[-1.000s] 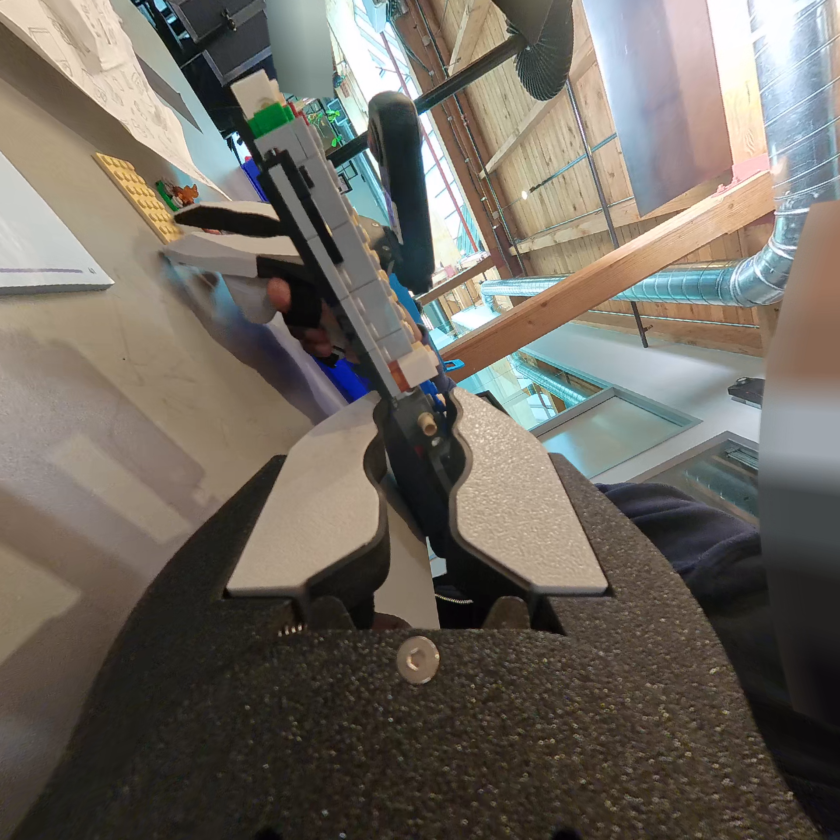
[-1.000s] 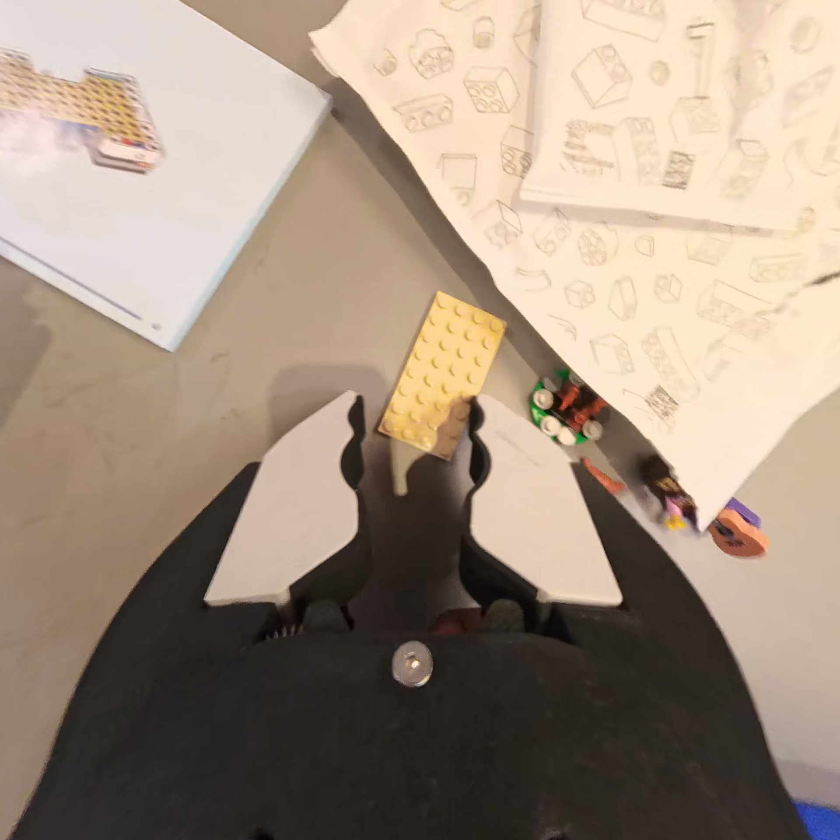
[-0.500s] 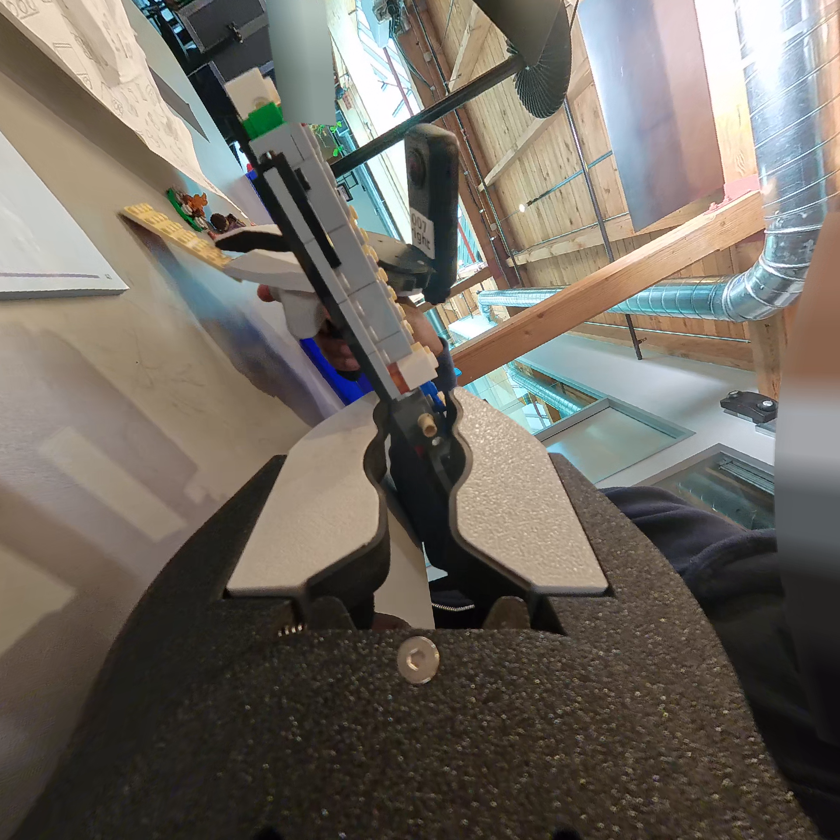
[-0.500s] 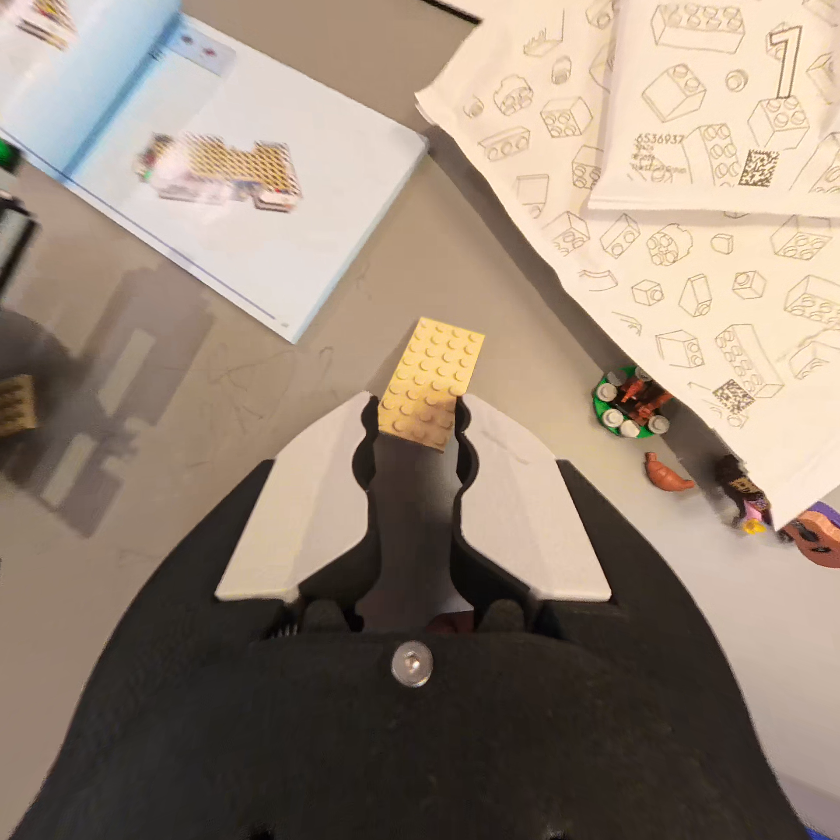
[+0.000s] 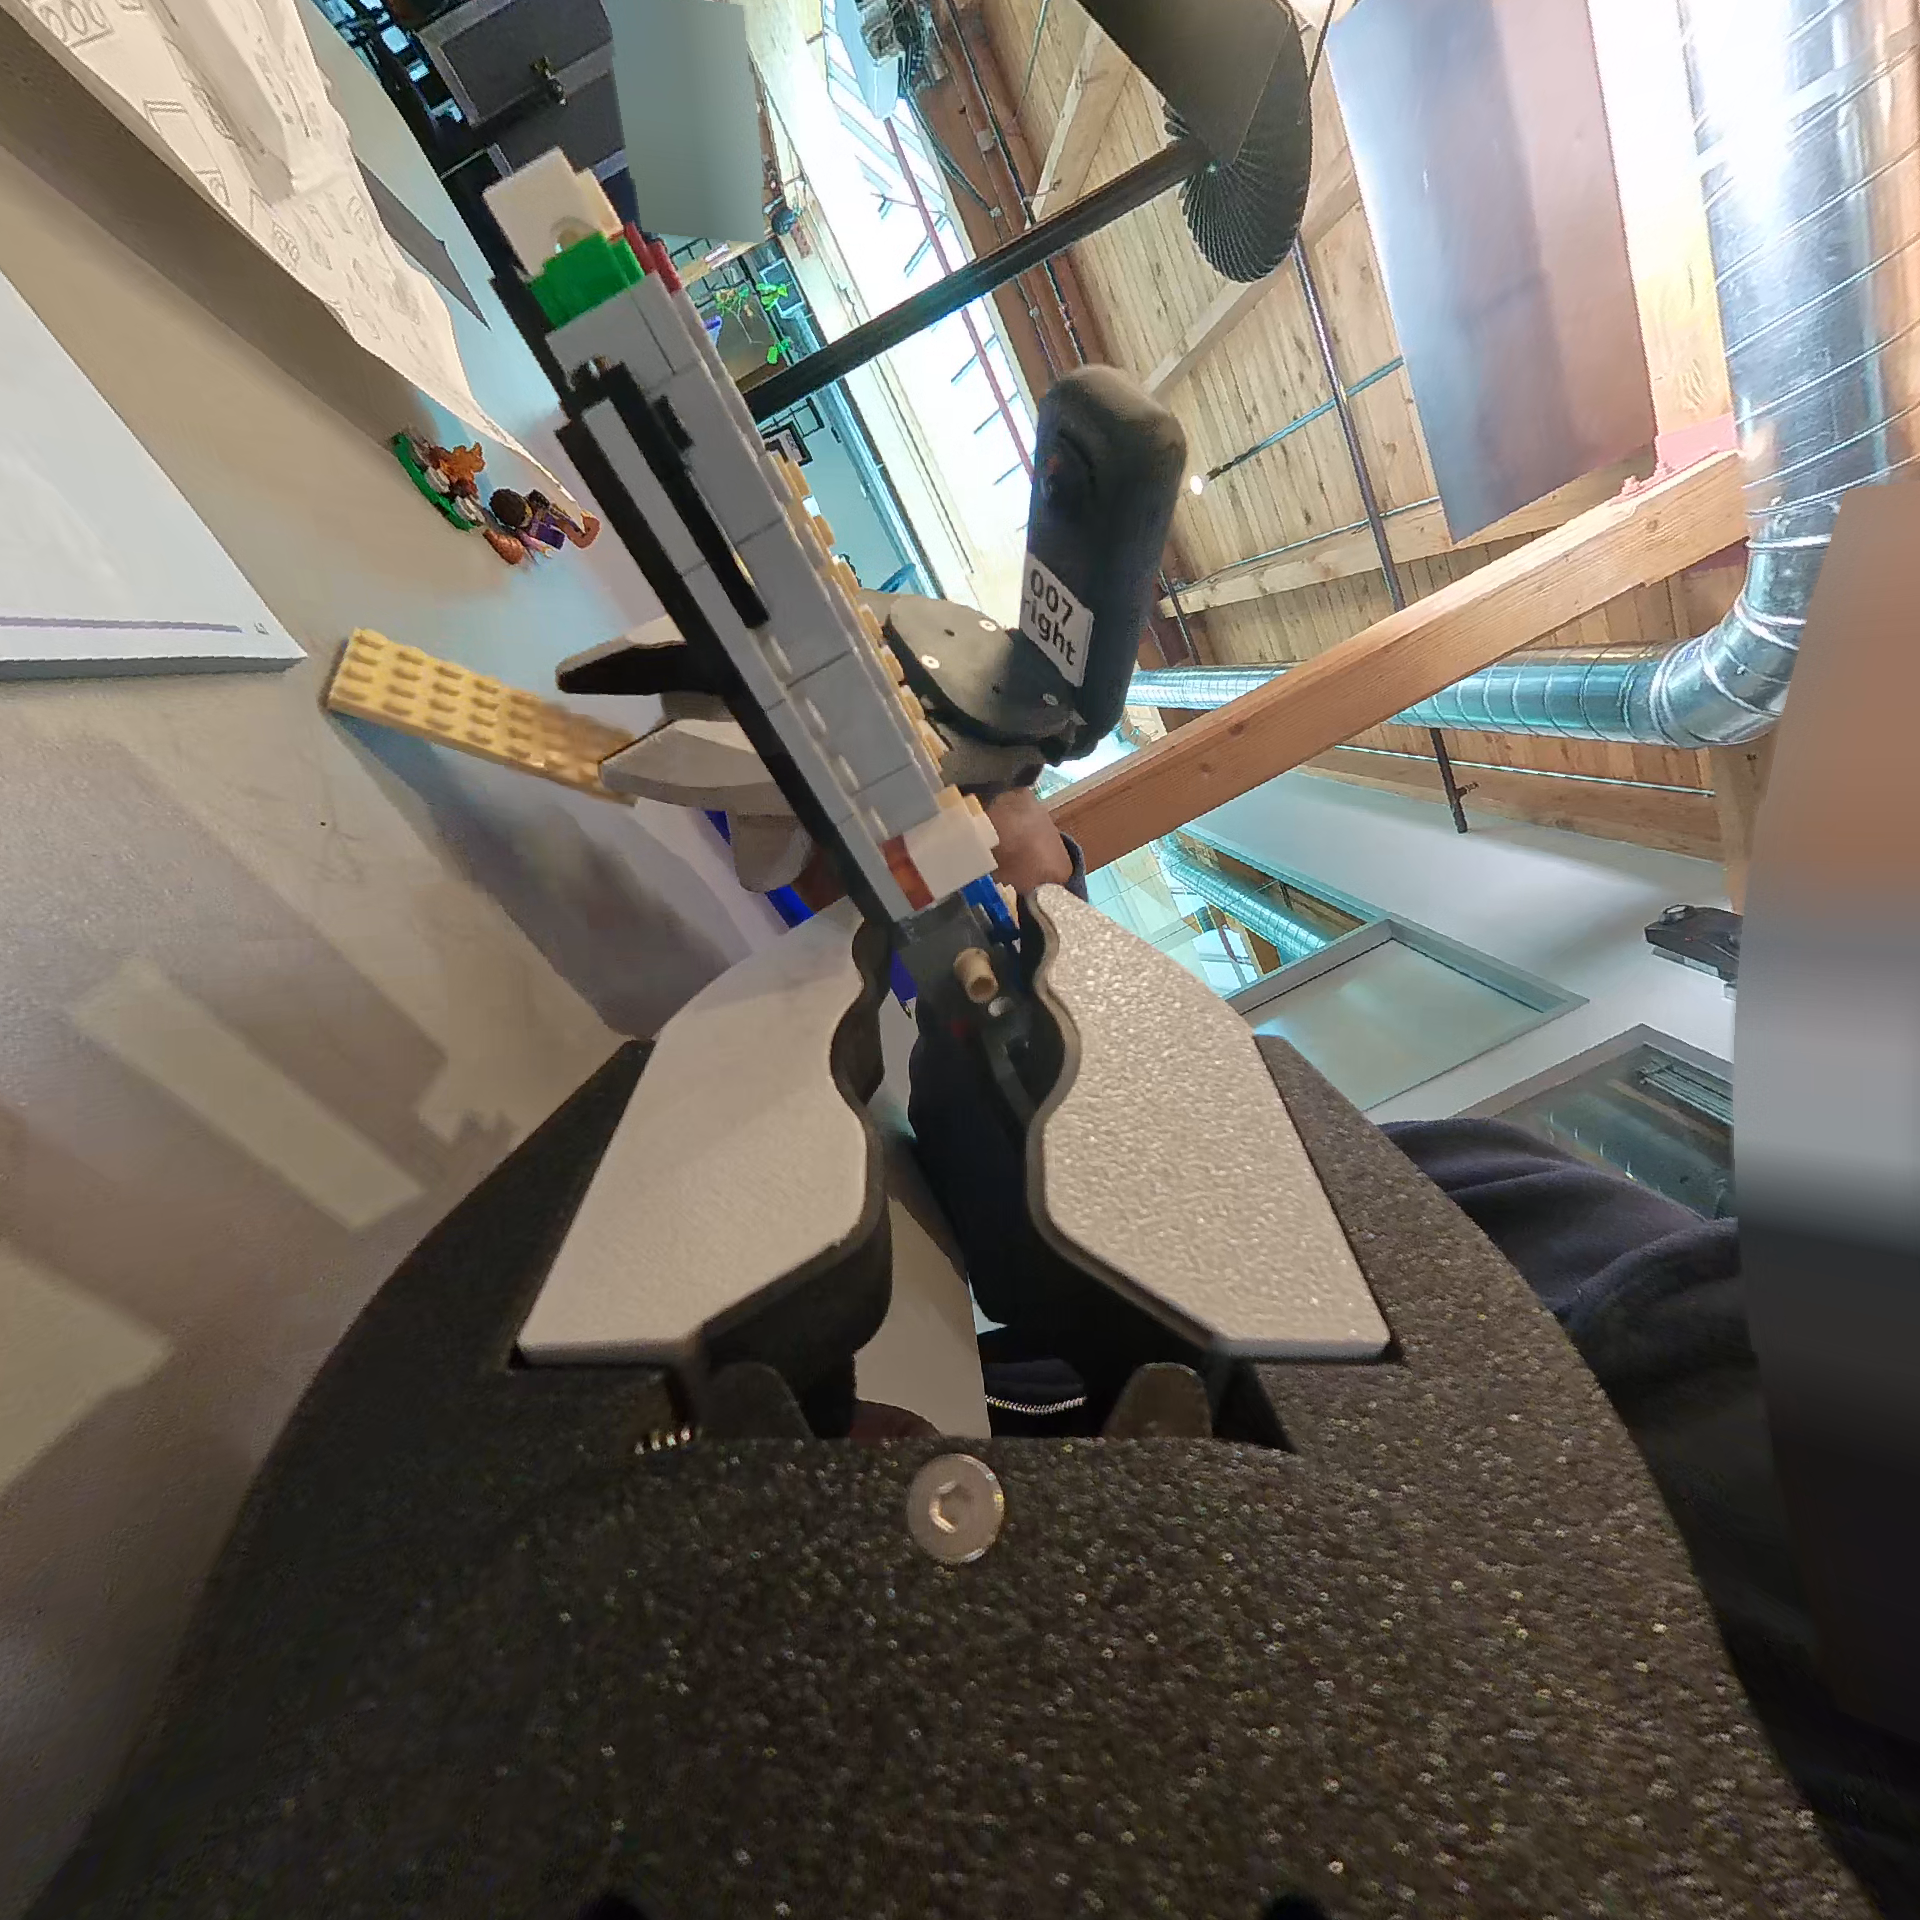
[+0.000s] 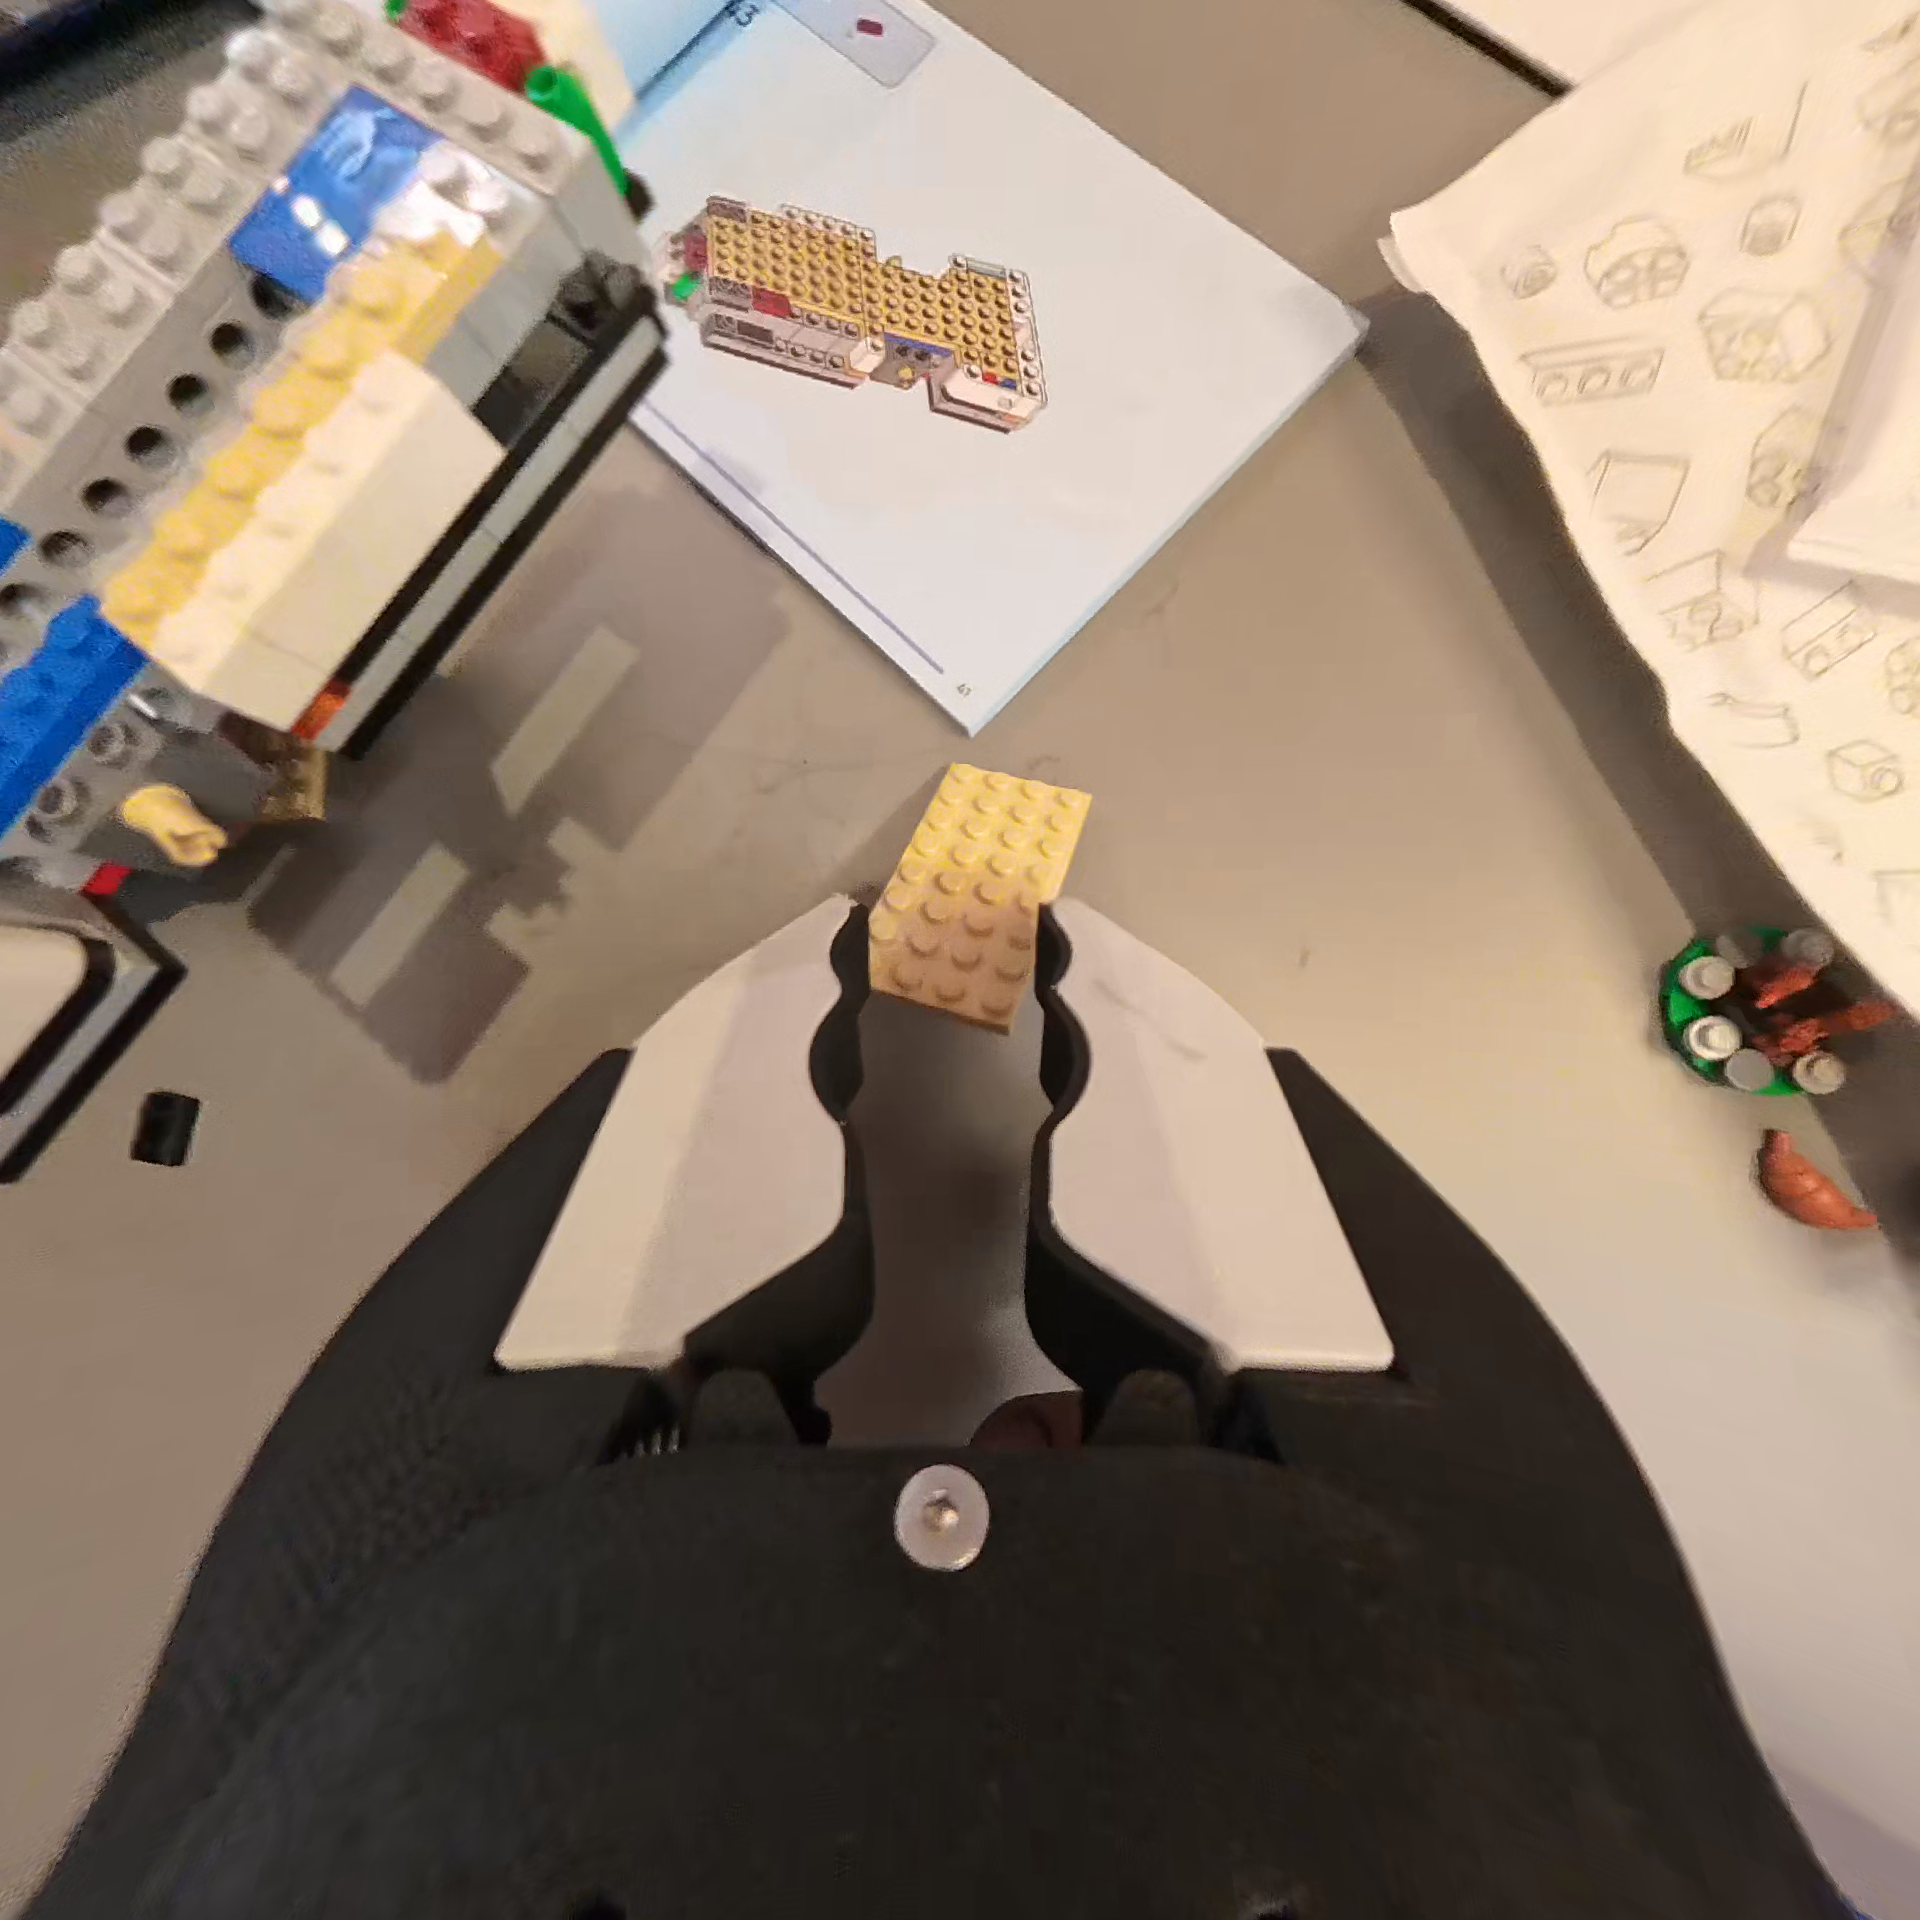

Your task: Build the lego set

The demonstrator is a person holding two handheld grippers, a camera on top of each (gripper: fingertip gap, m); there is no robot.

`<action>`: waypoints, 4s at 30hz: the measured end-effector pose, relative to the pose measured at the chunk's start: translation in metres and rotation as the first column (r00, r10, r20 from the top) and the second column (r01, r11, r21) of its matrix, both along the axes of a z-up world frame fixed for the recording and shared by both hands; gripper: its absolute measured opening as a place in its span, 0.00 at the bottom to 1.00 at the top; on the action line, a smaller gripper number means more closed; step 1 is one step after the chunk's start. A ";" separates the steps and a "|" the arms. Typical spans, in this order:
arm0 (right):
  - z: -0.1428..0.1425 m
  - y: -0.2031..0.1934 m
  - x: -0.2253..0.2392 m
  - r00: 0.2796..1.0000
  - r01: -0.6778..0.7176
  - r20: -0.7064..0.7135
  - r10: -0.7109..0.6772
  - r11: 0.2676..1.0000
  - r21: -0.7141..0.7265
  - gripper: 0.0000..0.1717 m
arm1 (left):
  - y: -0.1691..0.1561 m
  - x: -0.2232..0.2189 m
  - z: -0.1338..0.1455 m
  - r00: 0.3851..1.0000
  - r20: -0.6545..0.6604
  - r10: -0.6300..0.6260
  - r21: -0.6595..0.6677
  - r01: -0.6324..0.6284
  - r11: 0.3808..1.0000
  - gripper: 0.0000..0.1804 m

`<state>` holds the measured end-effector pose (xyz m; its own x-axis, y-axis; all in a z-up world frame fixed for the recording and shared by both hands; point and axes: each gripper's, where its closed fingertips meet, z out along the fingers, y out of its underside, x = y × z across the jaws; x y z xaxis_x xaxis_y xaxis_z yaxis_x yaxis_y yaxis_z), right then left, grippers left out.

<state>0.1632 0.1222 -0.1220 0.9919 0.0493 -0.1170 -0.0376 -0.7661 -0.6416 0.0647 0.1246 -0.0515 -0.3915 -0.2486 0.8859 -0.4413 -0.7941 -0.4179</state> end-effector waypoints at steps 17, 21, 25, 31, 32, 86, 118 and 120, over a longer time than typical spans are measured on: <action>-0.021 -0.015 -0.035 0.944 -0.268 0.156 0.289 0.953 -0.143 0.27 | 0.000 -0.001 0.000 1.000 -0.001 -0.001 0.000 0.001 1.000 0.13; -0.017 -0.002 -0.020 0.903 -0.359 0.222 0.369 0.929 -0.085 0.37 | -0.001 -0.001 0.000 1.000 -0.003 -0.004 0.010 0.004 1.000 0.13; -0.028 -0.001 -0.021 0.866 -0.430 0.230 0.443 0.896 -0.108 0.47 | -0.002 -0.001 0.000 1.000 -0.001 -0.008 0.019 0.008 1.000 0.13; -0.030 0.002 -0.029 0.851 -0.469 0.217 0.477 0.878 -0.092 0.51 | -0.002 -0.001 0.000 1.000 0.002 -0.018 0.012 0.018 1.000 0.13; -0.030 0.003 -0.029 0.856 -0.467 0.206 0.475 0.880 -0.085 0.51 | -0.002 -0.001 0.000 1.000 0.002 -0.019 0.010 0.019 1.000 0.13; 0.098 0.005 -0.079 0.823 -0.564 0.194 0.533 0.805 0.181 0.38 | -0.034 -0.007 -0.005 0.992 0.001 -0.128 0.195 0.126 0.973 0.13; 0.081 0.016 -0.076 0.848 -0.519 0.194 0.494 0.847 0.112 0.39 | -0.036 -0.010 -0.003 0.987 0.017 -0.160 0.174 0.154 0.973 0.13; 0.081 0.016 -0.075 0.850 -0.516 0.188 0.492 0.849 0.111 0.39 | -0.036 -0.010 -0.003 0.987 0.017 -0.160 0.173 0.155 0.973 0.13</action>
<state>0.0879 0.1383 -0.0409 0.8301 0.5521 0.0780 0.4308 -0.5463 -0.7183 0.0551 0.0886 -0.0546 -0.4638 -0.3278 0.8231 -0.5405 -0.6314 -0.5560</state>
